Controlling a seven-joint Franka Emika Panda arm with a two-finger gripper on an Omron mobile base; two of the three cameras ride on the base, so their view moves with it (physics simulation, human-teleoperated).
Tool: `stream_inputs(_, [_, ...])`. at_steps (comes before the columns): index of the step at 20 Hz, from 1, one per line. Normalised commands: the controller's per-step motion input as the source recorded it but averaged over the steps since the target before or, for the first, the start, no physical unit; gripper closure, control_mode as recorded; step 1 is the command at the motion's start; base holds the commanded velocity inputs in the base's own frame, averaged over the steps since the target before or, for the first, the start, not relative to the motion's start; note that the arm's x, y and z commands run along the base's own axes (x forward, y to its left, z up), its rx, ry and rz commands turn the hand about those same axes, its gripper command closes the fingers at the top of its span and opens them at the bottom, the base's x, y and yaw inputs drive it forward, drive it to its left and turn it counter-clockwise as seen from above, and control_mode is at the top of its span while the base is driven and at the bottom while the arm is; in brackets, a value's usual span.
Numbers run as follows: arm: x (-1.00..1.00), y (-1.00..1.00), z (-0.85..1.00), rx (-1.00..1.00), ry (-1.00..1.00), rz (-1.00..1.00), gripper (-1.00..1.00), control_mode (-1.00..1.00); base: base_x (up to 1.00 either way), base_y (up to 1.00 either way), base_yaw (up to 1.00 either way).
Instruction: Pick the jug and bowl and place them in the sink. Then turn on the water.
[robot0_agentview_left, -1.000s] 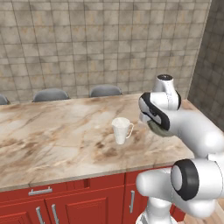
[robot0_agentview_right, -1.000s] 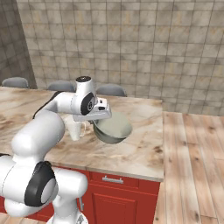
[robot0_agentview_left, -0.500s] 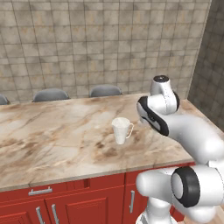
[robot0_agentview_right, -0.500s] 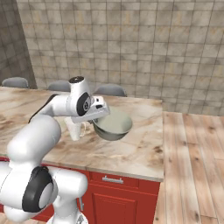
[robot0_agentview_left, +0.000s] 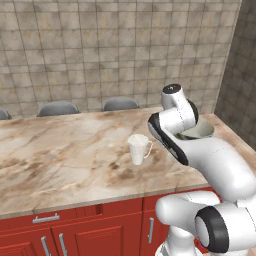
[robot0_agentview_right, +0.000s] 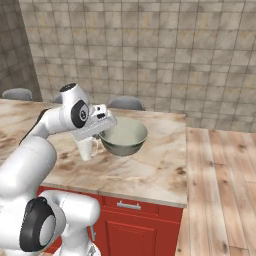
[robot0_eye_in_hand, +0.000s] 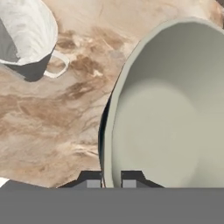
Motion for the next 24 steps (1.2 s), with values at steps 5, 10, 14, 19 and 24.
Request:
stream_inputs(5, [-0.25, 0.07, 0.41, -0.08, 0.0, 0.0, 1.0, -1.0, 0.0, 0.0, 0.0])
stream_inputs(10, [-0.18, 0.03, 0.48, -0.04, 0.01, 0.0, 1.0, -1.0, 0.0, 0.0, 0.0])
stream_inputs(14, [-0.16, 0.07, 0.42, -0.03, 0.03, 0.0, 1.0, -1.0, 0.0, 0.0, 0.0])
stream_inputs(19, [-0.25, 0.08, 0.24, -0.01, 0.05, 0.0, 1.0, -1.0, 0.0, 0.0, 0.0])
stream_inputs(24, [-0.18, 0.17, 0.14, -0.04, 0.01, 0.0, 1.0, -1.0, 0.0, 0.0, 0.0])
